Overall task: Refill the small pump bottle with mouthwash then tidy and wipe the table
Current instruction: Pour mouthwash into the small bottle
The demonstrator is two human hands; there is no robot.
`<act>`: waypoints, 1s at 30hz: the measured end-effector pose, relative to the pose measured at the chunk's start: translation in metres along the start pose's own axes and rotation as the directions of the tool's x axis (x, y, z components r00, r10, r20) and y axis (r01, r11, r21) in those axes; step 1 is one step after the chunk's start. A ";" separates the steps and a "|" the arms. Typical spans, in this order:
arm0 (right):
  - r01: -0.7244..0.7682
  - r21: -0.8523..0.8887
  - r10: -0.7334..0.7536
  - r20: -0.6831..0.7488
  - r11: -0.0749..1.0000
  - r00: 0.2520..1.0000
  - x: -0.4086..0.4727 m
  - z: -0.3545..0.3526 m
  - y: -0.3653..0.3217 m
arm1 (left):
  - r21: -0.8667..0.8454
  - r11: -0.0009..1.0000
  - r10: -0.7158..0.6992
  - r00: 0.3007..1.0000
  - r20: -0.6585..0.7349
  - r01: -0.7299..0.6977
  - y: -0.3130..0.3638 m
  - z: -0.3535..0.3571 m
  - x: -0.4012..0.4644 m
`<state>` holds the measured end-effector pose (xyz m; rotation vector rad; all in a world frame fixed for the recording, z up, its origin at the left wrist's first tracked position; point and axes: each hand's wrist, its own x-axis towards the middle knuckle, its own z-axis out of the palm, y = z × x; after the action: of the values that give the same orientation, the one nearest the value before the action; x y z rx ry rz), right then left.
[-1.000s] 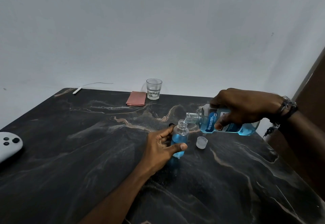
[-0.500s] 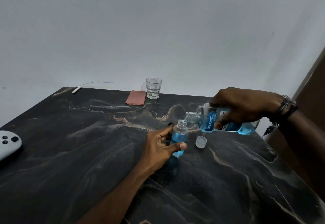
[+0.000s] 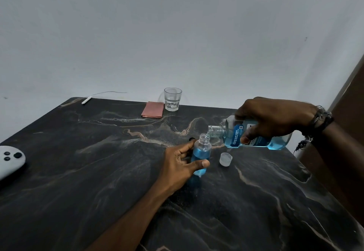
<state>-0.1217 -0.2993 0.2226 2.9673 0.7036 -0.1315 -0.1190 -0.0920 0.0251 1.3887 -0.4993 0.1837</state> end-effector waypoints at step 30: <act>-0.013 -0.026 0.013 0.010 1.000 1.000 -0.002 -0.003 -0.005 | -0.015 1.000 0.009 1.000 -0.011 -0.009 -0.001 0.001 0.000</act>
<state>-0.1253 -0.2958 0.2257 2.9439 0.6791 -0.1357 -0.1190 -0.0930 0.0240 1.3707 -0.4968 0.1944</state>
